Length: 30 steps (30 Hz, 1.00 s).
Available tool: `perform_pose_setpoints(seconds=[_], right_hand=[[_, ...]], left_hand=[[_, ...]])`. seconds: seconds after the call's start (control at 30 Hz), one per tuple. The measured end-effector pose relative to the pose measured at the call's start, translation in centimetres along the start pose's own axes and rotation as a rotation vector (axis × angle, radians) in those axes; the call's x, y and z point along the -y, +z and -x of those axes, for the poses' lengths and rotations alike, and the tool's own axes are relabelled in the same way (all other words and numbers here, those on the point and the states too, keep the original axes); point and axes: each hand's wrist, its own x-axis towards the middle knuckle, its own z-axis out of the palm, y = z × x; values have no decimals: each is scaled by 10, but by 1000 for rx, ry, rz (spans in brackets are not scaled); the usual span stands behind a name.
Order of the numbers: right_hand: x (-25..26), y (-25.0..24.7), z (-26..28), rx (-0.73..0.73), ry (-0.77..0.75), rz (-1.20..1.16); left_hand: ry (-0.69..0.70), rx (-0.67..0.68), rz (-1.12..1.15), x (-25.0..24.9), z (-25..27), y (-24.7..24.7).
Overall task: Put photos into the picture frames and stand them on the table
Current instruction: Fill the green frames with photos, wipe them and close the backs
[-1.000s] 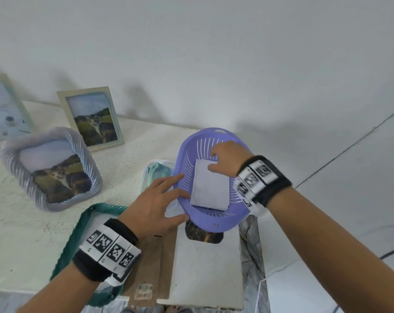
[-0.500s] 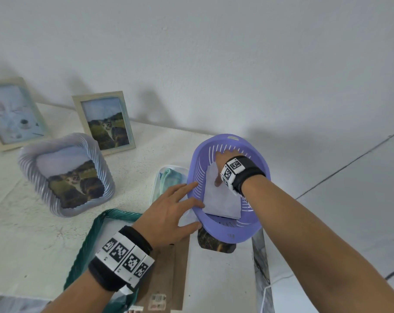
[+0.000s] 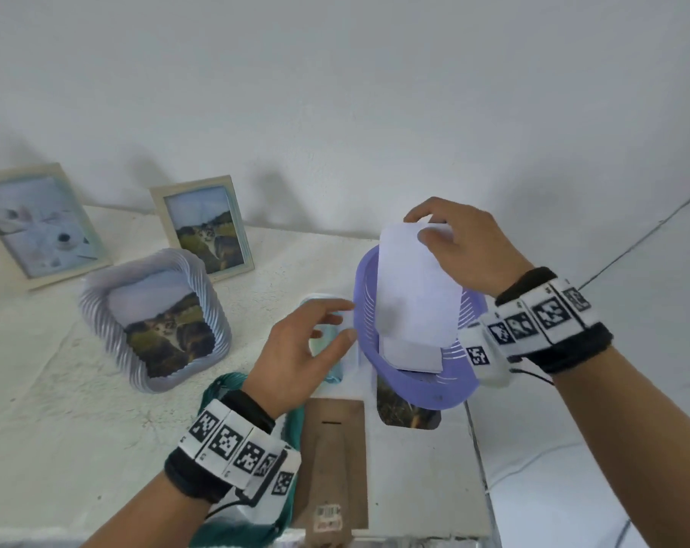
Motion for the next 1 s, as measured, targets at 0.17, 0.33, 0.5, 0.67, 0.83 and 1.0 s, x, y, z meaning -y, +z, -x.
perform_pose_setpoints(seconds=[0.17, 0.33, 0.5, 0.67, 0.83, 1.0], right_hand=[[48, 35, 46, 24, -71, -287], [70, 99, 84, -121, 125, -507], [96, 157, 130, -5, 444, -839], [107, 194, 160, 10, 461, -791], [103, 214, 177, 25, 520, -657], [99, 226, 180, 17, 542, -503]], left_hand=[[-204, -36, 369, -15, 10, -36], [-253, -38, 403, -2, 47, -76], [-419, -138, 411, 29, 88, -107], [-417, -85, 118, 69, 125, -118], [-123, 72, -354, 118, 158, -124], [15, 163, -511, 134, 170, -118]])
